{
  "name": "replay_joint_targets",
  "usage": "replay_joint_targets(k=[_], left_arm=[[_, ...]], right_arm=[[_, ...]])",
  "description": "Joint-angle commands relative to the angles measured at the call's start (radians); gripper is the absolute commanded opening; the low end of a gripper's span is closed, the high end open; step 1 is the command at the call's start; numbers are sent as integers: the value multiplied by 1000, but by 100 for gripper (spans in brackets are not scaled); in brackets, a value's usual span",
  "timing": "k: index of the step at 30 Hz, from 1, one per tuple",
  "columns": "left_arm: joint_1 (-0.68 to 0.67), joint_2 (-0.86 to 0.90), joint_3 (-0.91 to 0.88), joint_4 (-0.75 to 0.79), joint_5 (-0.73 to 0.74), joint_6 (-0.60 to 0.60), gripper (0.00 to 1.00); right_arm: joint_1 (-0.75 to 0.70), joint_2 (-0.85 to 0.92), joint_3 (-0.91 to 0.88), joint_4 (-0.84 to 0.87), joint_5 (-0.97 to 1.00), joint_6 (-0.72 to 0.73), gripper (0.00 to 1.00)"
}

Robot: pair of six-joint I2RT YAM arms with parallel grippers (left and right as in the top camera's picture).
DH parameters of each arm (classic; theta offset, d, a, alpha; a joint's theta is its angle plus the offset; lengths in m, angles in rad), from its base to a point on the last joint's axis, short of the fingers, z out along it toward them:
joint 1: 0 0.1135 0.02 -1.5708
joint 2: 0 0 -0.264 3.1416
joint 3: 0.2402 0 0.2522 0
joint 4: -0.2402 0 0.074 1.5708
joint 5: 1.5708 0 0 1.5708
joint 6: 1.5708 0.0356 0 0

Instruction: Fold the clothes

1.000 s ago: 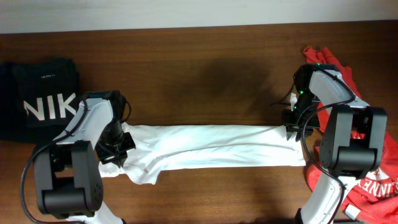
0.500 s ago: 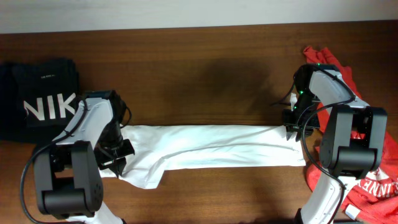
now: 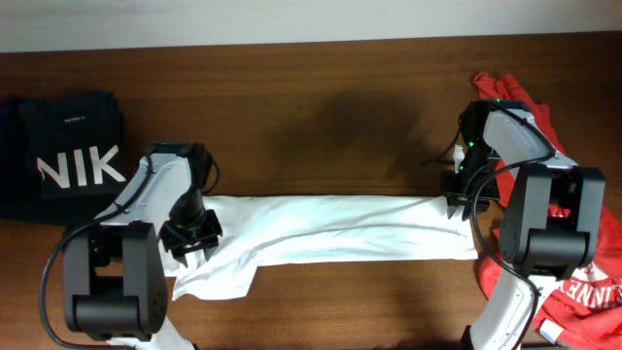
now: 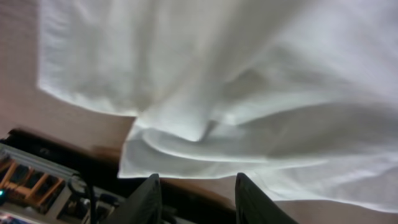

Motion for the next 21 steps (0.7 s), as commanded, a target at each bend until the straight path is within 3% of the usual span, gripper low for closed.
replay_joint_targets(k=[1,6,8,12,16,21], left_arm=[[-33,-57,-6,50,21,10,35],[-37,-428,-23,60,1,-10,39],[-37,-567,-78,68,-56,-93,61],[-28,-684,-272,193,-77,-169,78],[72,-676,-485,327,-3,-267,78],[161,-676,-542,354,52,-267,79]], right_arm=[[-6,-15,-5,-3,-2,3,31],[-6,-15,-5,-17,-2,3,31],[-6,-15,-5,-17,-2,3,31],[-6,-15,-5,-17,-3,3,35],[-6,-15,-5,-17,-2,3,36],[-6,-15,-5,-17,-3,4,36]])
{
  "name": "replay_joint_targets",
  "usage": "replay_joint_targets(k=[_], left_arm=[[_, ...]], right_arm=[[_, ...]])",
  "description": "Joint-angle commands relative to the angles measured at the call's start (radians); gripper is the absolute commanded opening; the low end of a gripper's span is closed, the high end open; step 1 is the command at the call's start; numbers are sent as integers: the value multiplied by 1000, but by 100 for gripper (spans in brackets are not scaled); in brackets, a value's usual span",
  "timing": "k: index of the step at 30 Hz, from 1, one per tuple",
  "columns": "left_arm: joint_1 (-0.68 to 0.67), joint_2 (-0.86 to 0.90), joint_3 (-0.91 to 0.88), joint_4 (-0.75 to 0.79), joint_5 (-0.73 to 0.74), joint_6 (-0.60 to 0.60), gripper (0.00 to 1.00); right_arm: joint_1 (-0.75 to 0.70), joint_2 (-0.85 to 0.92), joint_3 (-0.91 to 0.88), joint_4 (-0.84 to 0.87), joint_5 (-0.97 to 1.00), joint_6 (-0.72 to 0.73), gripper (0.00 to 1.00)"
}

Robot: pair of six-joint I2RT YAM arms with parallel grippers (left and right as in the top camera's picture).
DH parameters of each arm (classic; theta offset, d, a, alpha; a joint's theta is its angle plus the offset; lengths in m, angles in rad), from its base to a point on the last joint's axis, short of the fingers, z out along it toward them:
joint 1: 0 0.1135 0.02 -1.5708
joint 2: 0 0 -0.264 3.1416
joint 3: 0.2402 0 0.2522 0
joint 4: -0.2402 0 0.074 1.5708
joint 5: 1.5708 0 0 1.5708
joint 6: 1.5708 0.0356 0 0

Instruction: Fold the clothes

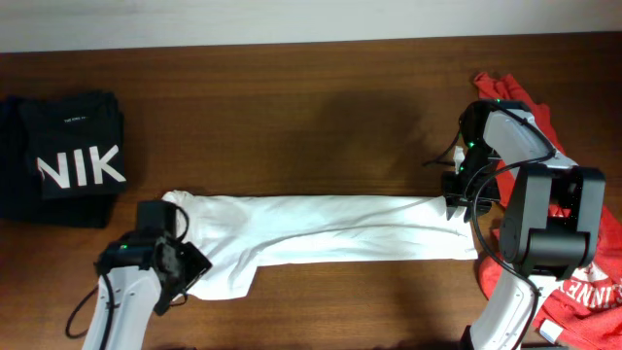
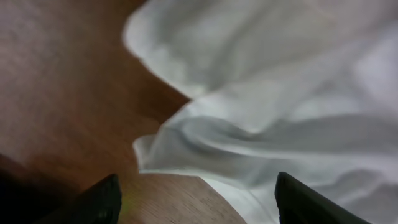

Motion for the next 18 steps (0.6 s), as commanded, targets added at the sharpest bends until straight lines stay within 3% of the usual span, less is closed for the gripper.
replay_joint_targets(k=[1,4,8,12,13,15,18], left_arm=[[18,-5,-32,7,39,-24,80],[17,-5,-85,56,52,-5,79],[18,-5,-94,85,62,1,64],[18,24,-96,92,61,-18,61],[18,42,-96,103,57,-17,57],[18,77,-96,116,59,-18,37],[18,92,-96,118,74,-17,1]], right_arm=[[-5,-15,-4,-4,-2,3,36],[-5,-15,-4,-3,-2,3,37],[-5,-15,-4,-2,-3,3,36],[-5,-15,-4,-1,-6,3,36],[-5,-15,-4,-1,-6,3,36],[-5,-15,-4,-1,-6,3,36],[-5,-15,-4,-1,-6,3,37]])
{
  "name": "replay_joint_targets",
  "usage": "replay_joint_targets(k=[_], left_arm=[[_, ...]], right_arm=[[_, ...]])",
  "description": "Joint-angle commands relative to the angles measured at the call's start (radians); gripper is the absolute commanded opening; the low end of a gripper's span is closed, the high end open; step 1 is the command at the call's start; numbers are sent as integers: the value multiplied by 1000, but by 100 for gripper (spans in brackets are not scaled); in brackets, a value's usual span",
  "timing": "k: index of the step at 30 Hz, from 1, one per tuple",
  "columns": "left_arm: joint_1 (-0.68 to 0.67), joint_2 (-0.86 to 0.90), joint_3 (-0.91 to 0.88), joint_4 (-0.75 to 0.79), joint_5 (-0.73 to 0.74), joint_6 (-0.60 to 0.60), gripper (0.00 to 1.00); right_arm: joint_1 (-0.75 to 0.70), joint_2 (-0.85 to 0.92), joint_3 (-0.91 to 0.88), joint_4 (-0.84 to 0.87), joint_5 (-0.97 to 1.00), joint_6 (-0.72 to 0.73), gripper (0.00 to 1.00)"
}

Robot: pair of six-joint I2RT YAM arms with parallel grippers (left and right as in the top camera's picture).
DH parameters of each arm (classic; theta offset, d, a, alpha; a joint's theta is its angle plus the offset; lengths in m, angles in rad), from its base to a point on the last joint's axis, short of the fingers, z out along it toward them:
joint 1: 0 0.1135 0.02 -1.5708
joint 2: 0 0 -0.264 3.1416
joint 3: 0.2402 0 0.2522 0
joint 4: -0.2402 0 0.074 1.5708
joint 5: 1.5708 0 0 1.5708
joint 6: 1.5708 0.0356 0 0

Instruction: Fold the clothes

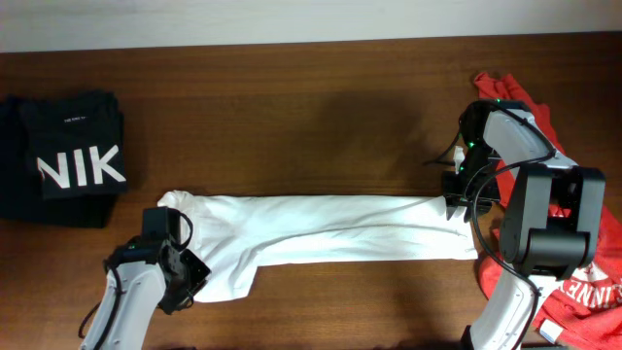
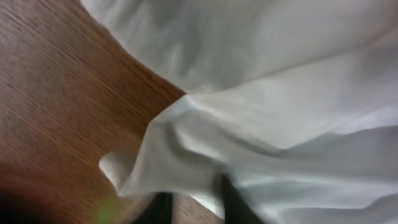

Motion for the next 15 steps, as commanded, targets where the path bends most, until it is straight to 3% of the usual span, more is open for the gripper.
replay_joint_targets(k=[1,4,8,12,13,14,15], left_arm=[[7,10,-8,-3,29,-3,1],[7,10,34,-67,127,10,1],[7,10,268,-140,237,68,1],[7,16,369,37,225,68,1],[6,32,369,66,221,68,7],[6,58,369,78,221,68,22],[6,101,369,84,211,69,30]], right_arm=[[-5,-15,-4,-2,-6,3,37],[-5,-15,-4,-1,-6,3,37],[-5,-15,-4,-1,-6,3,37],[-5,-15,-4,-1,-6,3,37],[-5,-15,-4,-1,-6,3,37],[-5,-15,-4,-1,-6,3,37],[-5,-15,-4,-1,-6,3,37]])
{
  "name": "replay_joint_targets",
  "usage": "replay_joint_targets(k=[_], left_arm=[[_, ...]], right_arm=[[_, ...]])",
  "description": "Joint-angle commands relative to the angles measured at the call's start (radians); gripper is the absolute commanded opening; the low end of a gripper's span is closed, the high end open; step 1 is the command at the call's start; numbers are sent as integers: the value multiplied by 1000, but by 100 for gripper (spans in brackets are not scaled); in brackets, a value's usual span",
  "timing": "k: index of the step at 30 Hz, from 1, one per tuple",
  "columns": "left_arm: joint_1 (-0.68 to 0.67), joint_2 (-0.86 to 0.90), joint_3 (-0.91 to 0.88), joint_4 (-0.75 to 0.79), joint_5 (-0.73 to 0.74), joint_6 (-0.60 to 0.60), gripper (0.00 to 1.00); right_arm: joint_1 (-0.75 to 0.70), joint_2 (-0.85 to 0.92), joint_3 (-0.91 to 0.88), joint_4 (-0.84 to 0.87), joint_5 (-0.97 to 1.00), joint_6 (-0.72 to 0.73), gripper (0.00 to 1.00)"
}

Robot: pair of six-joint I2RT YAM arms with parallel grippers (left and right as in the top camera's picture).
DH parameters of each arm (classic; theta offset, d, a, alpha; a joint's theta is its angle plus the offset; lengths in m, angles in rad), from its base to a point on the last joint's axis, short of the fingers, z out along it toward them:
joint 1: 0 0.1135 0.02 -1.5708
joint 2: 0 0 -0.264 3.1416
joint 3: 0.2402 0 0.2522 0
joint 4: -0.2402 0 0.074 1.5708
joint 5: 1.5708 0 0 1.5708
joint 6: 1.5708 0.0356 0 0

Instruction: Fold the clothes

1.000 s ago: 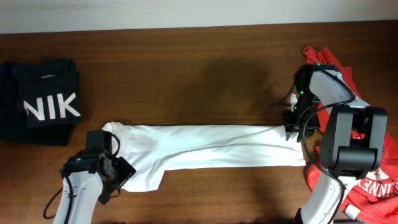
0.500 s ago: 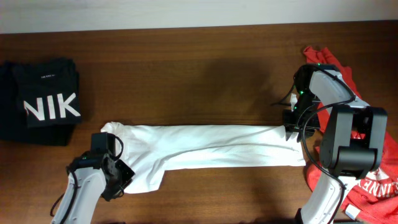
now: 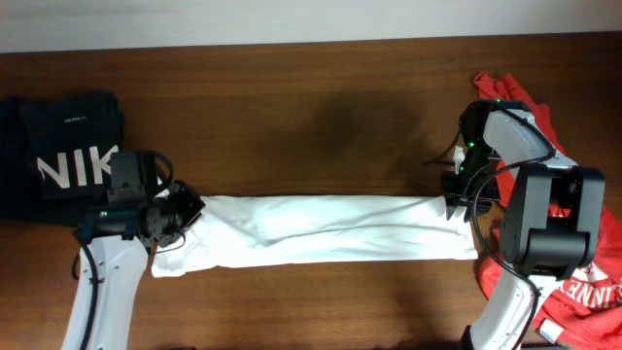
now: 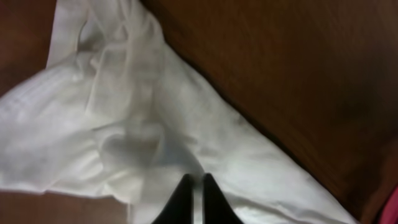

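Note:
A long white garment (image 3: pixel 321 228) lies stretched left to right across the wooden table (image 3: pixel 311 107). My left gripper (image 3: pixel 187 209) sits at its left end. In the left wrist view that gripper (image 4: pixel 197 186) is shut, with a thin sliver of bunched white garment (image 4: pixel 124 124) pinched between its dark fingers. At the far right end my right gripper (image 3: pixel 457 199) rests where the cloth narrows to a corner; the cloth is drawn up to it, and the fingers are hidden under the arm.
A folded black shirt (image 3: pixel 68 156) with white letters lies at the far left, just behind my left arm. Red clothing (image 3: pixel 515 92) is piled at the right edge around the right arm's base.
My left gripper has moved from the garment's lower left corner up to its left end, shut on cloth. The lower left flap no longer hangs toward the front edge. The right arm stayed still.
My left gripper first hovered open over the garment's left part. Then it stood wide open by the lower left flap, then shut on that flap's edge. Now the flap is carried up onto the left end, leaving a narrower band. The right gripper stayed at the right end throughout.

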Motion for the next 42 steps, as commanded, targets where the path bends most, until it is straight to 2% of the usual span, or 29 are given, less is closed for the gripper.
replay_joint_targets(k=[1,4,5,7,9,11,13,19,22,25,28,30,33,35,36,38,42], left_arm=[[6,117,3,8,-9,16,31],[6,239,3,-20,-23,16,29],[6,260,3,-25,-24,16,24],[6,266,3,-1,-29,69,21],[6,266,3,45,-116,85,22],[6,267,3,78,-204,85,31],[6,283,3,100,-270,85,33],[6,454,2,131,-283,85,33],[19,486,2,129,-349,85,34],[56,486,2,129,-401,85,45],[114,484,4,128,-385,85,54],[146,480,21,128,-352,116,56],[173,472,80,116,-337,130,60],[175,467,156,53,-334,146,64],[175,467,190,14,-332,153,65],[175,465,256,-71,-331,153,78],[175,462,287,-136,-304,153,80]], right_arm=[[-5,-15,-3,-4,-6,3,37],[-5,-15,-3,-5,-6,3,37],[-5,-15,-3,-4,-6,3,37],[-5,-15,-3,-4,-6,3,37],[-5,-15,-3,-4,-6,3,37],[-5,-15,-3,-4,-6,3,37],[-5,-15,-3,-4,-6,3,37],[-5,-15,-3,6,-6,3,37],[-6,-16,-2,16,-6,3,37],[-34,-19,11,17,-6,3,38],[-72,-42,24,19,-12,-3,37],[-101,-79,32,21,-82,-83,38],[-116,-101,31,6,-209,-258,56],[-110,-101,6,12,-340,-382,64],[-104,-101,-10,19,-346,-393,64],[-89,-101,-45,38,-343,-392,65],[-73,-101,-169,158,-342,-376,66]])
